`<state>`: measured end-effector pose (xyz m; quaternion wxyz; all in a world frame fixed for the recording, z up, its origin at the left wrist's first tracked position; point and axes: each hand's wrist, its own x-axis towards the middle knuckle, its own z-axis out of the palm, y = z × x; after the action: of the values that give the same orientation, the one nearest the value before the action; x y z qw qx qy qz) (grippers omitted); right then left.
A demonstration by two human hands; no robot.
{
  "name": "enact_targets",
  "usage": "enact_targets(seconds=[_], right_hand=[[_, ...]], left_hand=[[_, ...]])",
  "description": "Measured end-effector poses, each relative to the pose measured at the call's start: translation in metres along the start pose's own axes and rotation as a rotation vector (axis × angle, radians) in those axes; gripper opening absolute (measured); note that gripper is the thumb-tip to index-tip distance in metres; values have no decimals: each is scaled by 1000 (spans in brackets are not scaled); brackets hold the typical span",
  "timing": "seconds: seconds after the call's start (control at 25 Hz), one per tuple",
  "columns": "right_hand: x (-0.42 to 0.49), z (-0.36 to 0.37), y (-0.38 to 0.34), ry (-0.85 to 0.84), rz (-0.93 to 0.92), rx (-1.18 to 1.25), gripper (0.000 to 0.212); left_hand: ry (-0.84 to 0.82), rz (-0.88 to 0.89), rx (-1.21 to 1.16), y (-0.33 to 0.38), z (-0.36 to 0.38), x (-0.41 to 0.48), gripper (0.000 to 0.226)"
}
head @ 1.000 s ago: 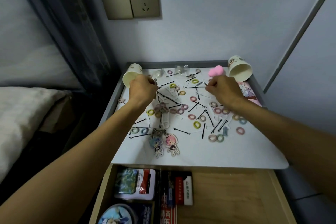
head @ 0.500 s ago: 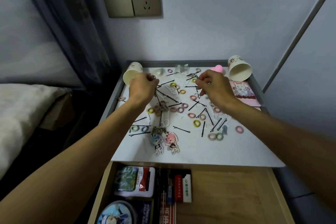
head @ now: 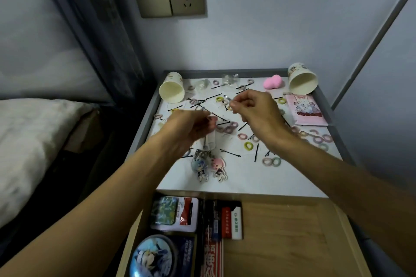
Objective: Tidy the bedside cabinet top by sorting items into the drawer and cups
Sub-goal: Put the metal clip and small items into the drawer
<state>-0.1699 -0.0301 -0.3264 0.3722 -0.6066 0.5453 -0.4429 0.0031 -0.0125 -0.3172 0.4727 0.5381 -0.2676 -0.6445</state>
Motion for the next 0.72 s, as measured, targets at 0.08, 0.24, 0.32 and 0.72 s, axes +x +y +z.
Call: enact_targets(seconds=[0.08, 0.24, 0.32, 0.72], right_hand=[[-25, 14, -14, -62, -89, -39, 5], [-67, 38, -29, -224, -198, -143, 6], [-78, 47, -35, -275, -244, -160, 7], [-86, 100, -65, -237, -305, -39, 9]], left_hand=[[-71, -79, -134, -6, -8, -28, 14], [-58, -41, -230, -10, -29, -75, 20], [-42, -38, -233, -13, -43, -92, 25], [-7, -98, -484, -5, -95, -104, 43]])
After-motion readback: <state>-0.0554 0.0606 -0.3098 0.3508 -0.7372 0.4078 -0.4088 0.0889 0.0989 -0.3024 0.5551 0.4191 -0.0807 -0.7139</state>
